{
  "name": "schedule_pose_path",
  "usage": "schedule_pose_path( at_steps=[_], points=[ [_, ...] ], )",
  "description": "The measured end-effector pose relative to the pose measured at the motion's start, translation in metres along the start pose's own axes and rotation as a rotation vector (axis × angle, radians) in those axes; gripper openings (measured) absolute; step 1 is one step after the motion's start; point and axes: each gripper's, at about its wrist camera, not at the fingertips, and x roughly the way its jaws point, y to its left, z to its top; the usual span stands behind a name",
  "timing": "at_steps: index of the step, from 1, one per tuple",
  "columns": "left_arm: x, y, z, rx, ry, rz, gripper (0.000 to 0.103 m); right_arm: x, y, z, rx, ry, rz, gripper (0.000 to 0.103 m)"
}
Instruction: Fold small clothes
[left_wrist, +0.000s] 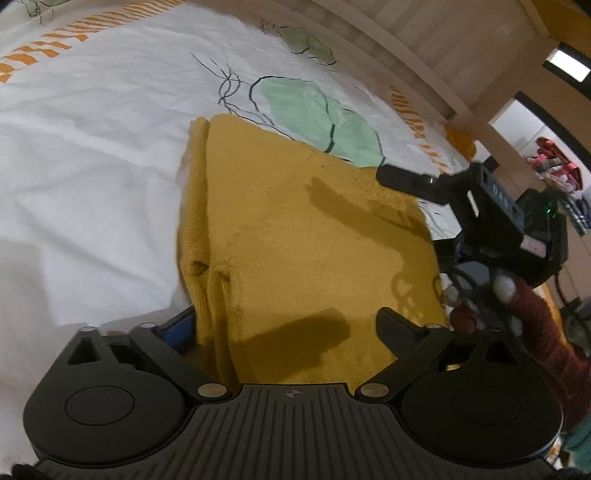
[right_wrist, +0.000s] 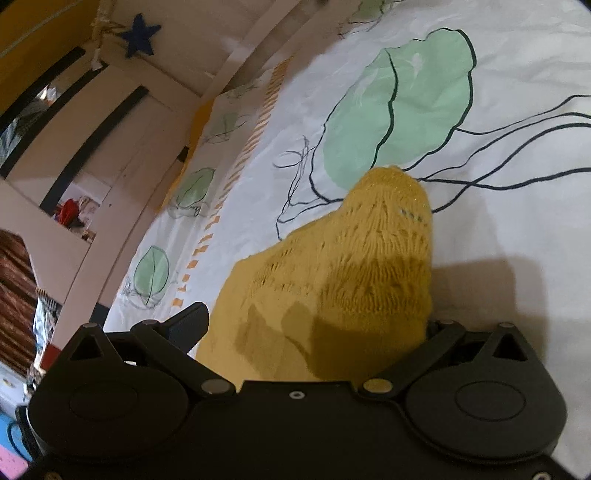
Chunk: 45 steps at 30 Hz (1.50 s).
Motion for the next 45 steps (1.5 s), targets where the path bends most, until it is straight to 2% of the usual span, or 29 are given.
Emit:
schedule_pose_path(
  at_steps=[1,2,4,7,8,9,10,11,12,18,23,26,31,33,35,37,40,41,43,45],
  points=[
    [0.0,0.001,0.0,-0.01,0.008,-0.021,0.073,-0.003,0.0,-0.002,-0.016,0.004,0.002,0.102],
    [-0.001,0.001,0.0,-0.025,0.017,-0.039,0.067,-0.005,0.0,-0.003,-0.025,0.003,0.003,0.102],
    [0.001,0.004,0.0,-0.051,0.037,-0.056,0.037,-0.012,-0.002,-0.008,-0.024,-0.013,0.018,0.101],
    [0.004,0.012,0.001,-0.105,0.051,-0.089,0.022,-0.022,-0.007,-0.009,0.017,-0.032,0.037,0.099],
    [0.004,0.016,0.001,-0.139,0.057,-0.111,0.022,-0.025,-0.008,-0.009,0.033,-0.036,0.041,0.098],
    [0.004,0.019,0.002,-0.172,0.061,-0.13,0.021,-0.028,-0.009,-0.008,0.047,-0.04,0.035,0.085],
    [0.004,0.021,0.002,-0.196,0.064,-0.144,0.02,-0.03,-0.009,-0.007,0.048,-0.039,0.021,0.059],
    [0.003,0.022,0.003,-0.21,0.065,-0.154,0.02,-0.033,-0.008,-0.007,0.04,-0.032,-0.012,0.042],
    [0.002,0.021,0.003,-0.218,0.066,-0.162,0.019,-0.036,-0.007,-0.006,0.037,-0.026,-0.044,0.036],
    [-0.022,-0.007,-0.007,-0.197,0.067,-0.215,0.018,-0.069,0.019,-0.012,0.019,-0.021,-0.089,0.036],
    [-0.049,-0.04,-0.033,-0.157,0.092,-0.266,0.018,-0.116,0.042,-0.034,0.001,-0.007,-0.115,0.036],
    [-0.058,-0.056,-0.055,-0.129,0.119,-0.276,0.018,-0.146,0.045,-0.055,0.043,0.016,-0.143,0.036],
    [-0.072,-0.071,-0.09,-0.142,0.138,-0.31,0.018,-0.185,0.036,-0.092,0.137,0.034,-0.149,0.036],
    [-0.076,-0.075,-0.101,-0.124,0.131,-0.29,0.018,-0.197,0.034,-0.102,0.141,0.024,-0.152,0.036],
    [-0.077,-0.078,-0.107,-0.089,0.116,-0.236,0.018,-0.204,0.032,-0.108,0.104,0.012,-0.2,0.037],
    [-0.076,-0.081,-0.109,-0.034,0.09,-0.139,0.018,-0.206,0.031,-0.11,0.024,-0.019,-0.291,0.042],
    [-0.073,-0.094,-0.111,0.137,0.055,0.075,0.018,-0.208,0.027,-0.111,-0.076,-0.093,-0.432,0.047],
    [-0.071,-0.096,-0.112,0.169,0.061,0.109,0.018,-0.21,0.026,-0.112,-0.095,-0.118,-0.457,0.047],
    [-0.069,-0.097,-0.112,0.181,0.068,0.142,0.018,-0.216,0.027,-0.114,-0.109,-0.159,-0.481,0.047],
    [-0.073,-0.101,-0.112,0.188,0.04,0.155,0.018,-0.226,0.029,-0.117,-0.113,-0.193,-0.467,0.047]
  ],
)
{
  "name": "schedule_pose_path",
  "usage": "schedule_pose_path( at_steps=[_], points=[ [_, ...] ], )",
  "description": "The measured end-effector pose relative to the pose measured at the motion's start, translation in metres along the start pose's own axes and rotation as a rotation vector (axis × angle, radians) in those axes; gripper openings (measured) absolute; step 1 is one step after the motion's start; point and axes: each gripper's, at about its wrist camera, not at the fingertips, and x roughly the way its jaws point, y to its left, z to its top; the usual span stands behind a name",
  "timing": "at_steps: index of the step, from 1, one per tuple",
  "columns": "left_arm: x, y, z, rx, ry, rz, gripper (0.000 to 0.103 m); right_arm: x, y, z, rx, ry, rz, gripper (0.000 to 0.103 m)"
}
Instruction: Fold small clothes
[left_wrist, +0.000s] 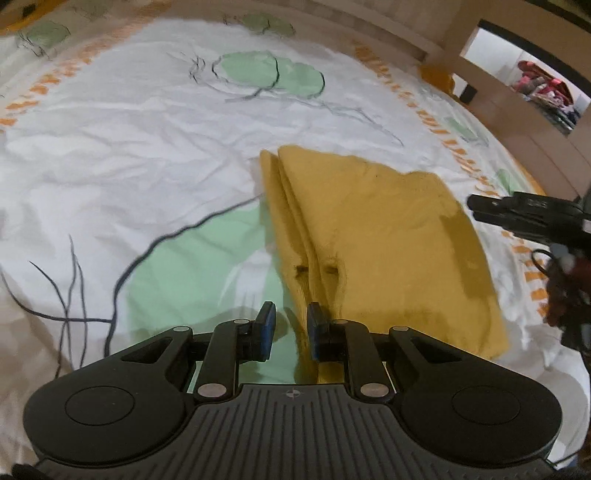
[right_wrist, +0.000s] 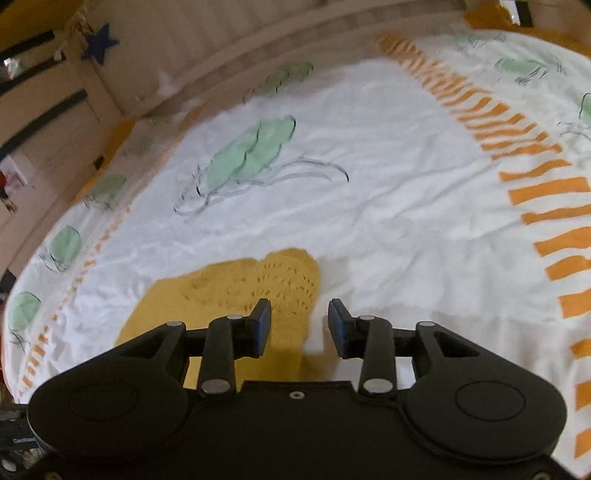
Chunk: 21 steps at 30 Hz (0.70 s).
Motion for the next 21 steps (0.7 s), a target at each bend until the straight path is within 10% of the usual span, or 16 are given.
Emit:
schedule_pose_path(
  at_steps=[9,21],
  points=[
    [-0.002,-0.017,0.03,0.005,-0.112,-0.089,0.049,-0.028,0.014,-0.02,-0.063,-0.103,0.056,0.055],
    [0.058,-0.01,0.057,-0.105,-0.048,-0.087,0.046,-0.021,0.029,-0.046,-0.121,-0.1,0.074,0.058]
  ],
)
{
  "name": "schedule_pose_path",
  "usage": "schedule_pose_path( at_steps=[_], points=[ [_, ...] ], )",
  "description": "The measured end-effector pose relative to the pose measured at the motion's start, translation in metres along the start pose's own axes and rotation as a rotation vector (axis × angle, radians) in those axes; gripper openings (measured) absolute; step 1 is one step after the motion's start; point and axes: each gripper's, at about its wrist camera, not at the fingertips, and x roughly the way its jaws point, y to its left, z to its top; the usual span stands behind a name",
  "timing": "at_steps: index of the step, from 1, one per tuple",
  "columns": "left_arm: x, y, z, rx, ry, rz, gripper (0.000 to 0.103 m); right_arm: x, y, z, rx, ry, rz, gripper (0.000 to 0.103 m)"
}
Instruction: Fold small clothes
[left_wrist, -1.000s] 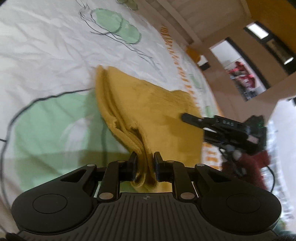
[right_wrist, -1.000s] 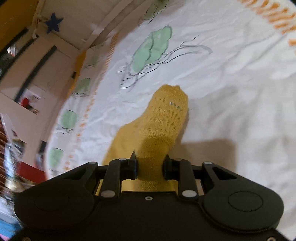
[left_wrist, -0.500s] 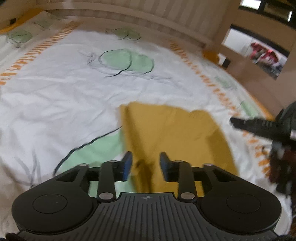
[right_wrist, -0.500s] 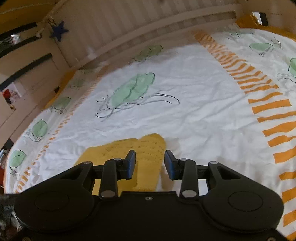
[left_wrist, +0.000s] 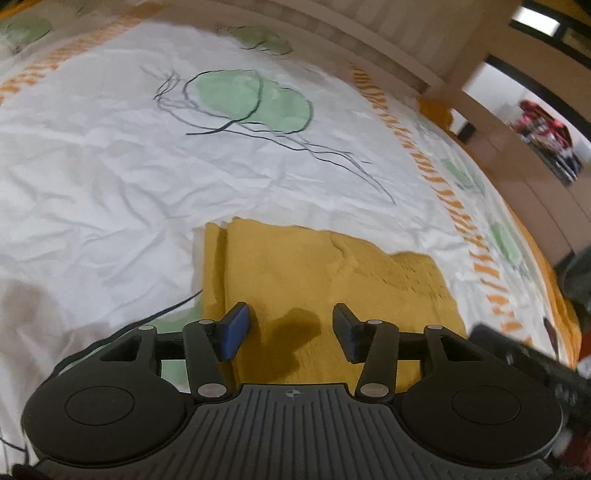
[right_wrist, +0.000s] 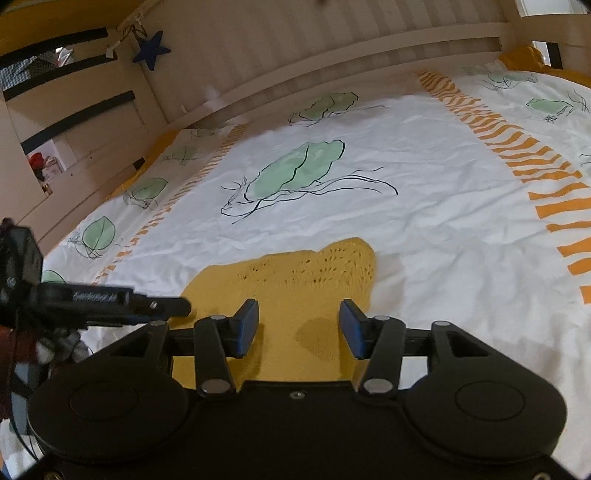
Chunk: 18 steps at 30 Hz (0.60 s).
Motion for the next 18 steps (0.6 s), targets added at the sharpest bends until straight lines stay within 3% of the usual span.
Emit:
schedule_pose_path(
  at_steps=[2,3,4,5,9,14,18],
  points=[
    [0.005,0.003,0.002,-0.024,0.004,-0.007,0.044,0.001,0.0,-0.002,-0.004,0.001,0.0,0.058],
    [0.006,0.004,0.002,-0.032,0.007,-0.006,0.038,0.001,0.001,-0.003,-0.007,0.002,-0.001,0.058],
    [0.007,0.005,0.001,-0.04,0.002,-0.004,0.013,0.002,0.001,-0.004,-0.012,0.005,-0.003,0.058],
    [0.007,0.006,0.0,-0.041,-0.006,-0.003,0.004,0.002,0.002,-0.004,-0.018,0.006,-0.006,0.058],
    [0.001,0.016,-0.009,-0.092,-0.032,0.037,0.004,0.001,0.009,-0.005,-0.061,-0.005,-0.011,0.058],
    [-0.006,0.015,-0.016,-0.038,-0.052,0.082,0.004,0.005,0.025,0.003,-0.142,-0.031,0.021,0.058],
    [-0.003,0.013,-0.016,-0.014,-0.043,0.095,0.005,0.035,0.031,0.013,-0.197,0.02,0.02,0.058]
  ],
)
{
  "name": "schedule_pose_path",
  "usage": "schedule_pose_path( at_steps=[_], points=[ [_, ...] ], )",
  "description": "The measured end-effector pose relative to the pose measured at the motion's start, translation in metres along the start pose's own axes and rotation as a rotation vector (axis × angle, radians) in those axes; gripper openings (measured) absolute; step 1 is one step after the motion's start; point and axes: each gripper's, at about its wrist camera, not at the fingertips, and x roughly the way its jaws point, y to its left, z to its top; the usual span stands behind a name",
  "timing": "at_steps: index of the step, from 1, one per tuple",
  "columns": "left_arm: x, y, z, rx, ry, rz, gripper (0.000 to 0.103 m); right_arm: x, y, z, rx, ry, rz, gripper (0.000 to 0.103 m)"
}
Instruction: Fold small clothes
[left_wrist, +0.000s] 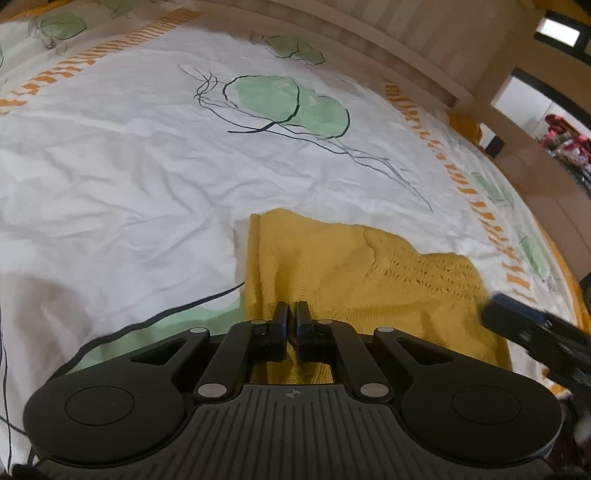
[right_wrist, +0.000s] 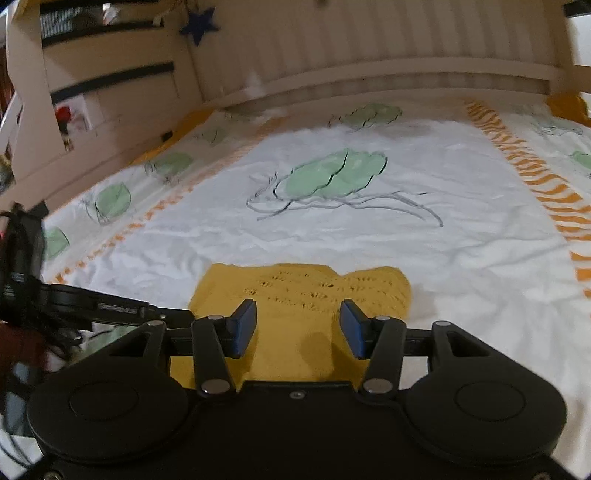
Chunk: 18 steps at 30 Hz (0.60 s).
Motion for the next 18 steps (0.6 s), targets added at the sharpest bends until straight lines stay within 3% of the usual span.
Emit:
schedule_pose_path(
  at_steps=[3,7,10,13,18],
  points=[
    [0.002,-0.003,0.002,0.024,0.012,0.003,0.008,0.035,-0.016,0.003,0.046,0.096,-0.046,0.058],
    [0.001,-0.008,0.008,0.065,0.02,0.003,0.011,0.043,-0.029,0.007,0.086,0.105,-0.049,0.058],
    [-0.01,-0.015,0.008,0.103,0.008,0.016,0.021,0.02,-0.021,0.011,0.067,0.082,-0.055,0.06],
    [-0.031,-0.027,0.0,0.177,-0.012,0.018,0.023,-0.011,-0.013,0.009,0.05,0.069,-0.047,0.065],
    [-0.061,-0.042,-0.025,0.232,-0.017,-0.005,0.032,-0.058,0.0,-0.019,0.024,0.114,-0.09,0.066]
  ],
)
